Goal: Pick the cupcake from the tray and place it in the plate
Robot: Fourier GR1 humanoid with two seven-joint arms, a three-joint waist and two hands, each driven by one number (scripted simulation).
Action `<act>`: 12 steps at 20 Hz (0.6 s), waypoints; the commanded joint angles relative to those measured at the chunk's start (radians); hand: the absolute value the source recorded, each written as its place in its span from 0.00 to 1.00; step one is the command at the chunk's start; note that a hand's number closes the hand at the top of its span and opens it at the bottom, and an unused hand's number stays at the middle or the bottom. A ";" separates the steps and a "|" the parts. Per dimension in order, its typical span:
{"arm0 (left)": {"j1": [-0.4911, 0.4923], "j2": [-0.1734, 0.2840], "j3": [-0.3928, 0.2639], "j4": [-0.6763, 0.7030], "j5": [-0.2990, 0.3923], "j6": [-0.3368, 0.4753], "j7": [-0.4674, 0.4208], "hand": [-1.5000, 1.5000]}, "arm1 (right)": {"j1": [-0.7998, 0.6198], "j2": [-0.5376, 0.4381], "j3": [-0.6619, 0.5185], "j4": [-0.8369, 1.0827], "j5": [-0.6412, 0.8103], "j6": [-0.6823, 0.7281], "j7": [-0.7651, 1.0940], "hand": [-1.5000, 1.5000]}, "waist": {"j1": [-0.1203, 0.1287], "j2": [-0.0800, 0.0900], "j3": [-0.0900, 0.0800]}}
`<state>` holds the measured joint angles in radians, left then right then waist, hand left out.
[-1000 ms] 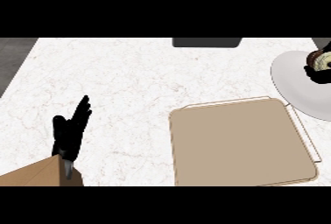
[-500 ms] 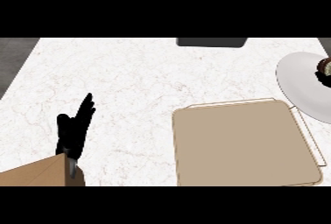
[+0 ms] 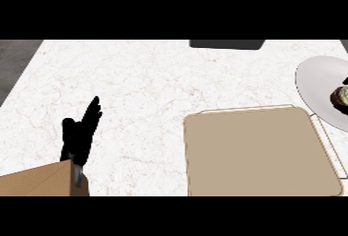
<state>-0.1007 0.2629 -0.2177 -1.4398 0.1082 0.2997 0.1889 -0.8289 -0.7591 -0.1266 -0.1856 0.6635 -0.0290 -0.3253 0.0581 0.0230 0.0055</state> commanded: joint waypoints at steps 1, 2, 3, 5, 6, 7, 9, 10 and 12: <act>0.008 -0.027 -0.018 0.014 -0.011 0.001 -0.011 0.50 | -0.030 -0.018 0.029 0.058 0.036 0.089 -0.011 0.00 | 0.007 0.004 -0.001; 0.008 -0.003 -0.001 0.011 -0.006 -0.007 0.010 0.50 | 0.009 -0.012 0.011 0.057 0.014 0.101 -0.099 0.00 | -0.002 0.001 0.000; 0.029 0.020 0.011 -0.026 -0.001 -0.010 0.009 0.50 | -0.015 -0.033 0.008 0.056 0.013 0.130 -0.111 0.00 | 0.011 0.002 0.001; 0.031 0.015 0.022 0.010 0.011 -0.022 -0.019 0.50 | -0.017 -0.046 -0.018 0.044 -0.014 0.153 -0.194 0.00 | 0.001 0.001 0.000; 0.019 -0.013 -0.024 -0.020 -0.030 0.016 0.018 0.50 | -0.004 -0.037 -0.045 0.048 -0.040 0.143 -0.223 0.00 | -0.007 -0.001 0.001; 0.010 0.003 0.006 -0.024 0.001 -0.002 0.031 0.50 | -0.018 -0.024 -0.077 0.035 -0.076 0.158 -0.265 0.00 | -0.006 -0.002 0.001; 0.019 0.025 0.023 0.001 0.020 -0.034 -0.002 0.50 | -0.043 -0.051 -0.173 0.044 -0.175 0.216 -0.310 0.00 | -0.008 0.002 0.003; 0.021 0.018 0.027 -0.005 0.007 -0.003 0.001 0.50 | -0.029 -0.040 -0.216 0.047 -0.218 0.213 -0.342 0.00 | -0.018 -0.003 0.003; 0.029 -0.005 0.005 -0.001 -0.003 0.008 -0.002 0.50 | -0.044 -0.051 -0.291 0.068 -0.297 0.279 -0.345 0.00 | -0.026 -0.005 0.002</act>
<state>-0.0811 0.2687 -0.2086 -1.4462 0.1089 0.3005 0.1771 -0.8626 -0.7962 -0.3002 -0.1356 0.4883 0.1737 -0.6034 0.0447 0.0200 0.0090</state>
